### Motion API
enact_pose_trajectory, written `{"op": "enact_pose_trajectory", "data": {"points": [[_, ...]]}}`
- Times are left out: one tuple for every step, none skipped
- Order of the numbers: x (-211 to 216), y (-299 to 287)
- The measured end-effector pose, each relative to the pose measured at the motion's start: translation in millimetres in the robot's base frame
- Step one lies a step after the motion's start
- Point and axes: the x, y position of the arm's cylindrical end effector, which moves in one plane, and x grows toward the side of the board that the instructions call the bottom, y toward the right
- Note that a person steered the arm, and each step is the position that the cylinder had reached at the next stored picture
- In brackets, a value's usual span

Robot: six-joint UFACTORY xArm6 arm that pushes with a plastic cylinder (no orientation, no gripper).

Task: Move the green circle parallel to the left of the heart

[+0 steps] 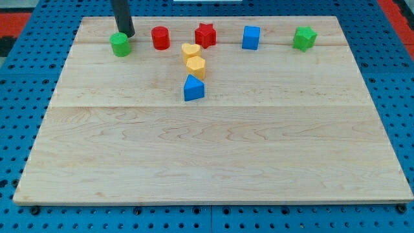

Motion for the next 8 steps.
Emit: {"op": "enact_pose_trajectory", "data": {"points": [[0.0,0.0],[-4.4,0.0],[-5.9,0.0],[-7.3,-3.8],[-8.7,-13.7],[-4.6,-15.7],[12.2,-22.4],[28.6,-25.7]]}}
